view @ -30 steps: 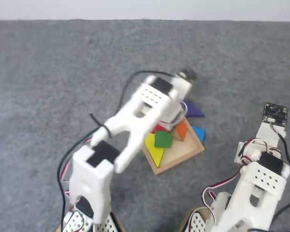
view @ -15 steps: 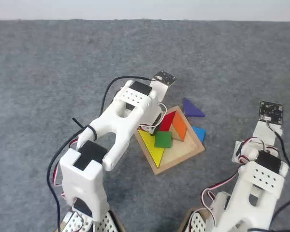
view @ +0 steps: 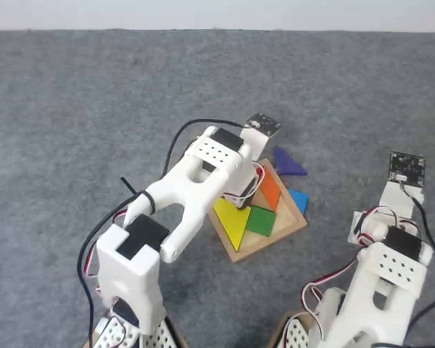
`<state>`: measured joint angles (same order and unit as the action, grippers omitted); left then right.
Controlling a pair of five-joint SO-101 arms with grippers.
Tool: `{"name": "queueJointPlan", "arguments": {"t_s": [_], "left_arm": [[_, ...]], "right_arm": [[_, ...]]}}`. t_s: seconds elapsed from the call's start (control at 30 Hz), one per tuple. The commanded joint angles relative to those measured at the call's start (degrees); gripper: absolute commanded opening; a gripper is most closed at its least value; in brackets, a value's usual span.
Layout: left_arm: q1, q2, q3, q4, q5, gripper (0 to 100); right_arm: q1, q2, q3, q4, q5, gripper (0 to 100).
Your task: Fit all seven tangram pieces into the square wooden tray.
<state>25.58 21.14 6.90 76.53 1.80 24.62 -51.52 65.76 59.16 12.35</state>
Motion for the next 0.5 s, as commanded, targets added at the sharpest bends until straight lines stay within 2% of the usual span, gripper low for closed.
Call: {"name": "queueJointPlan", "arguments": {"t_s": [0.0, 0.23, 0.47], "left_arm": [[0.6, -4.8, -3.7, 3.7, 0.4, 15], [6.8, -14.2, -2.0, 7.5, 0.4, 15], [10.5, -12.1, 5.8, -4.6, -1.1, 15]], "right_arm": [[-0.6, -1.5, -1.4, -0.1, 0.7, 17.5], [-0.6, -1.5, -1.4, -0.1, 0.9, 17.5], [-0.6, -1.5, -1.4, 0.0, 1.0, 17.5]]}}
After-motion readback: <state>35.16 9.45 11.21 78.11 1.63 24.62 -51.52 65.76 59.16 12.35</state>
